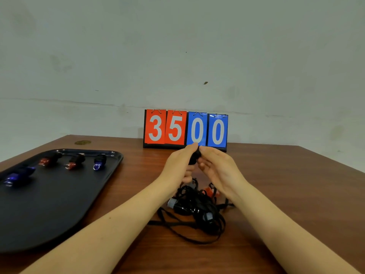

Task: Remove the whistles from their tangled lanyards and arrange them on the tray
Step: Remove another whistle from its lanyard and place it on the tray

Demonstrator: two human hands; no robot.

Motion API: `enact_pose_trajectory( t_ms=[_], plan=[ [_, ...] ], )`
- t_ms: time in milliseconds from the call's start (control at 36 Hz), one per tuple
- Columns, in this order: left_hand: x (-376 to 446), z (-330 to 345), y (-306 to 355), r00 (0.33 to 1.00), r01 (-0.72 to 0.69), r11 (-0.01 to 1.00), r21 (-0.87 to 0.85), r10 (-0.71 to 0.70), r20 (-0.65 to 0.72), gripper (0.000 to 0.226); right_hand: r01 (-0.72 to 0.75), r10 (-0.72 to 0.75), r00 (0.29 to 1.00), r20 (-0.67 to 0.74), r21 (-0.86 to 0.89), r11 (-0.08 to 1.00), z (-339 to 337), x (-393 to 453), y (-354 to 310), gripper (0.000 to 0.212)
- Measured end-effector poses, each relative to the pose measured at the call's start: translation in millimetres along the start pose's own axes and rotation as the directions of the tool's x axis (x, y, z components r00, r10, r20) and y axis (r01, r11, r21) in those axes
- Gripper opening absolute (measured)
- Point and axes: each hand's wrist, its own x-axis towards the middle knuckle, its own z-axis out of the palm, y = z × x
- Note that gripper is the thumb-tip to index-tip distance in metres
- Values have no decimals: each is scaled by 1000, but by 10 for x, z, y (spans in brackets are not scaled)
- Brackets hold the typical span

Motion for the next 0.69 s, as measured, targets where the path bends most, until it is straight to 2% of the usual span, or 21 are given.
enact_pose_trajectory(
  t_ms=[167,278,333,444,528,611,694],
  plan=[
    [-6,-8,-9,1000,4,1000,-28,-4,-3,27,47,-61,996,-63,-203,978,8,-11,0,19],
    [-17,-14,-19,999,2,997,74,2,-54,15,76,-119,989,-87,-391,917,23,-13,-2,15],
    [-18,-13,-25,997,-18,994,107,26,-70,14,70,-114,990,-81,-417,906,32,-15,1,15],
    [-26,-10,-32,997,-58,997,46,60,-44,19,-23,17,999,-33,-188,982,43,-13,-8,16],
    [-31,-22,-42,995,-97,994,53,98,-10,21,-95,96,995,16,-25,995,44,-5,-29,14],
    [-27,-36,-48,993,-116,988,101,117,-5,23,-159,157,987,40,57,986,45,-6,-35,12],
    [-25,-33,-51,997,-81,994,74,81,3,21,-207,204,978,37,116,971,56,-4,-14,9]
  ],
)
